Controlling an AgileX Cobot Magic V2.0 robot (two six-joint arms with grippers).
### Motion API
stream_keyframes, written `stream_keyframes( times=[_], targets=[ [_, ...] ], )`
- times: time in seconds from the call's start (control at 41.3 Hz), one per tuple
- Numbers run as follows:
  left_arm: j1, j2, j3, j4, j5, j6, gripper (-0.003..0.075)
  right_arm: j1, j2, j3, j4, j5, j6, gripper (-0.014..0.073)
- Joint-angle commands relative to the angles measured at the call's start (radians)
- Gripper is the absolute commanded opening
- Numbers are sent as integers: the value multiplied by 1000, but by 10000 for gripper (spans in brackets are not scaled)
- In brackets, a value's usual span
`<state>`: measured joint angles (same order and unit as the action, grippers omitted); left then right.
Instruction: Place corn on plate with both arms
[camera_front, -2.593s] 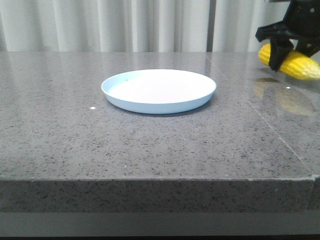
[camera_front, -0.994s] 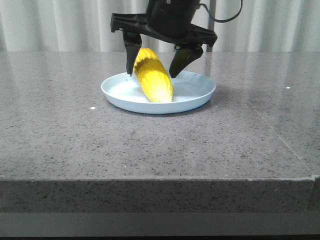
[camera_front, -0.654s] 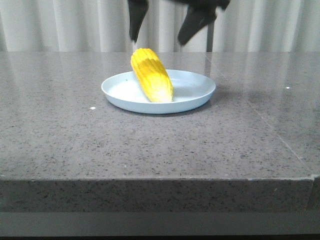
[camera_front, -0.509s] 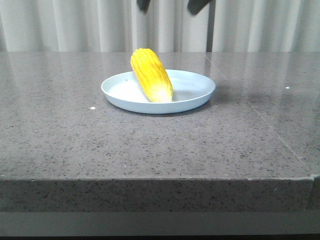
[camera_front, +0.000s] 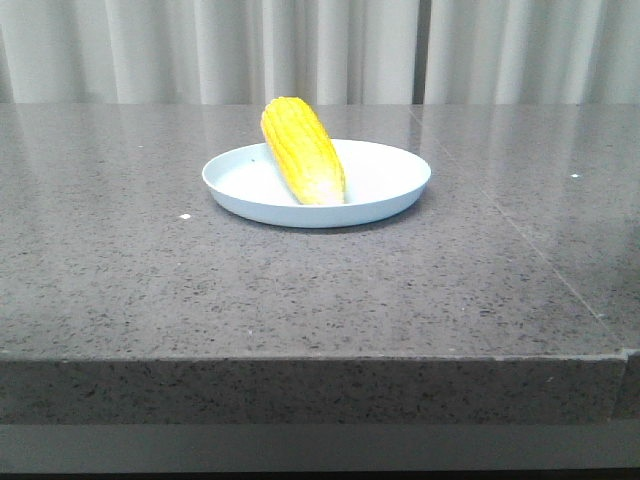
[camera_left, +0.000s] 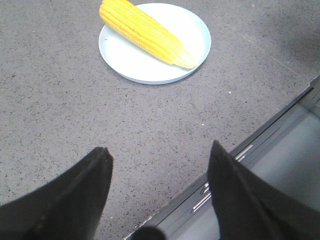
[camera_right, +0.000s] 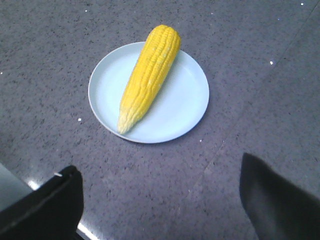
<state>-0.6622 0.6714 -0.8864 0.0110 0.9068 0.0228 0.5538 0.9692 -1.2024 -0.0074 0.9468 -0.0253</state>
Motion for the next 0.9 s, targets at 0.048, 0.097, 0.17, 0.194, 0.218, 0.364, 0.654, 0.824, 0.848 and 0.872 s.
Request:
stream_keyframes(
  times=[0.048,0.097,0.17,0.194,0.218,0.364,0.654,0.824,0.848,0.872],
  targets=[
    [-6,2,-28,-4,-67,-9,419,-2,-159,60,-16,0,-13,655],
    [-6,2,-28,-4,-67,-9,419,-2,-211,82,-16,19,-13,655],
    [-6,2,-28,-4,-67,-9,419,-2,-269,106,-16,49,-12,655],
    [-6,2,-28,-4,-67,-9,419,-2,-289,112,-15,58,-12,655],
    [-6,2,-28,-4,-67,-9,419,-2,-304,121,-14,64,-12,655],
    [-6,2,-28,-4,-67,-9,419,-2,-381,142,-8,103,-12,655],
    [-6,2,-28,-4,-65,-9,397,-2,-403,143,-8,142,-12,584],
    [-6,2,-28,0,-63,-9,202,-2,-403,143,-8,144,-12,251],
    [-6,2,-28,4,-63,-9,161,-2,-403,143,-8,143,-12,208],
    [-6,2,-28,6,-63,-9,129,-2,-403,143,-7,143,-12,153]
  ],
)
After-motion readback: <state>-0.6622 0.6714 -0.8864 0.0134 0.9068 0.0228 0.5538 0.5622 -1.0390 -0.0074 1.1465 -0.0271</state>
